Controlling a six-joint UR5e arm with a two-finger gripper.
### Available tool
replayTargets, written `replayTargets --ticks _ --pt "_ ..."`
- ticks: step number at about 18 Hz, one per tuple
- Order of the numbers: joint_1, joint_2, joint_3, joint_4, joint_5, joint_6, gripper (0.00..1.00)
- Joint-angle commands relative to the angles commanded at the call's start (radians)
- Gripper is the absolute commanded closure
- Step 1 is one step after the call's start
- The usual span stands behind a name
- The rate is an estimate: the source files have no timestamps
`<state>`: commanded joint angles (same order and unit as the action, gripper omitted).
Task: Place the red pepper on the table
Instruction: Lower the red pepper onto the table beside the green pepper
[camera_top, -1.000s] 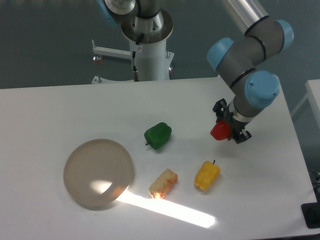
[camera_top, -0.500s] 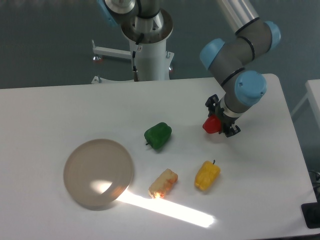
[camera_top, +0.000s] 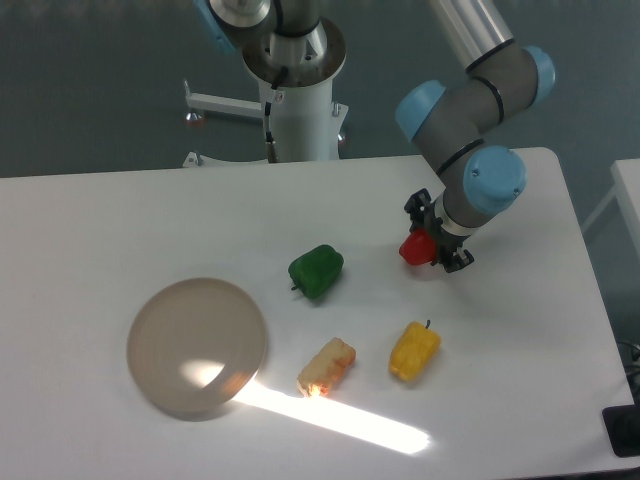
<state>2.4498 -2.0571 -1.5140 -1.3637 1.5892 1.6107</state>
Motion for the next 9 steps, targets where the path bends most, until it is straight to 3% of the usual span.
replayTargets --ticks 9 --pt "-0.003 0.000 -0.021 0.006 -0.003 -0.002 0.40"
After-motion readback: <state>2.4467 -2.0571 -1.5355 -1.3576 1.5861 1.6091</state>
